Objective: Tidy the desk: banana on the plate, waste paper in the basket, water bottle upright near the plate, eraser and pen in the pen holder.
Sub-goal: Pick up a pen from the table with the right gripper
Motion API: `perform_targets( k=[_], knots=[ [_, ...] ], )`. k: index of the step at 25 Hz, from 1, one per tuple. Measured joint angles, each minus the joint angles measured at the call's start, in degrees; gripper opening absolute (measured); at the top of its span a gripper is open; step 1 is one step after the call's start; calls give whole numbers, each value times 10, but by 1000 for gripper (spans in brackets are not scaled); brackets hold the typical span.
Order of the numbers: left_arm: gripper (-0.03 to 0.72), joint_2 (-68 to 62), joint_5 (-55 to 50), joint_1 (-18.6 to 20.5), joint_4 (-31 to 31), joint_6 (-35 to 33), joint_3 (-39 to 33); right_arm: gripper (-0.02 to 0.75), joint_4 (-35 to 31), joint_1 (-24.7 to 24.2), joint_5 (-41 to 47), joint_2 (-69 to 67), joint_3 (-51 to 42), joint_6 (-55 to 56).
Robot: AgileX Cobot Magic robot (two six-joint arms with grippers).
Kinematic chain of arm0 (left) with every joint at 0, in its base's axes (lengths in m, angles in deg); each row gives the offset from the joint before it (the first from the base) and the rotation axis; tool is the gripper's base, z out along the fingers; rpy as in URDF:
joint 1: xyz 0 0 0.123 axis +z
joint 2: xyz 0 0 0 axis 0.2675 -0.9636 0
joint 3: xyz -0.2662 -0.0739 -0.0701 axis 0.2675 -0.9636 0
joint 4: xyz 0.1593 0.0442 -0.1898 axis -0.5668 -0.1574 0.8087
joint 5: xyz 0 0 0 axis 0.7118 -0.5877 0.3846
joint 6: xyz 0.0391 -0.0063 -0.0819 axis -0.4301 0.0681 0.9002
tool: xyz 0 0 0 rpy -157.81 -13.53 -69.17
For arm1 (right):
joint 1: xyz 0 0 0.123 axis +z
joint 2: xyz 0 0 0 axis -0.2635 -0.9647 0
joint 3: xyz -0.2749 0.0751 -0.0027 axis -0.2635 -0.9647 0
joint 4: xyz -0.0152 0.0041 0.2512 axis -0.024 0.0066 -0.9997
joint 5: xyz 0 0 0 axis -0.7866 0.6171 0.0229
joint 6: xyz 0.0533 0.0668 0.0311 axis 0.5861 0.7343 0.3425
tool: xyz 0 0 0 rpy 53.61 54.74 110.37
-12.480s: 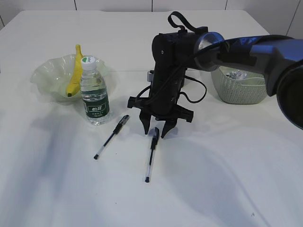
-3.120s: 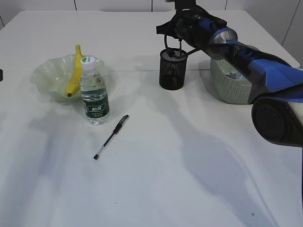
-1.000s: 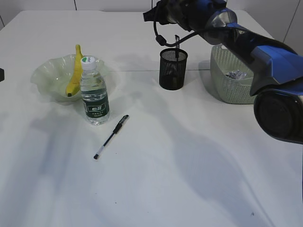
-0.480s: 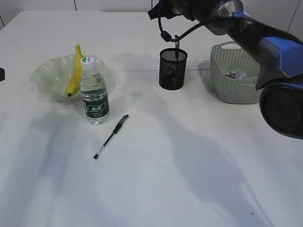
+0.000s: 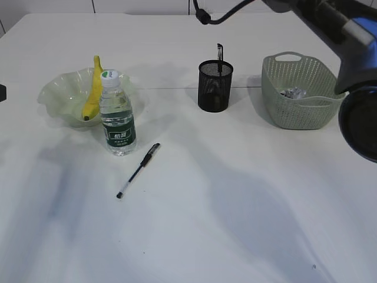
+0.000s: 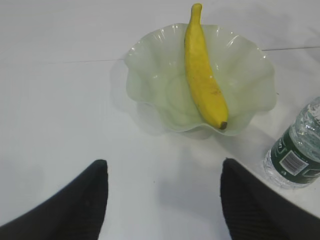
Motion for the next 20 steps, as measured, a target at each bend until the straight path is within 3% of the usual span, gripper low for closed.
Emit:
perform_targets(
  k=[6,20],
  knots=[
    [496,0,-1,0,0,0,0,232,-6,14,15,46,0,-33],
    [496,0,-2,0,0,-1,0,232,-107,22,73,222,0,-156]
  ],
)
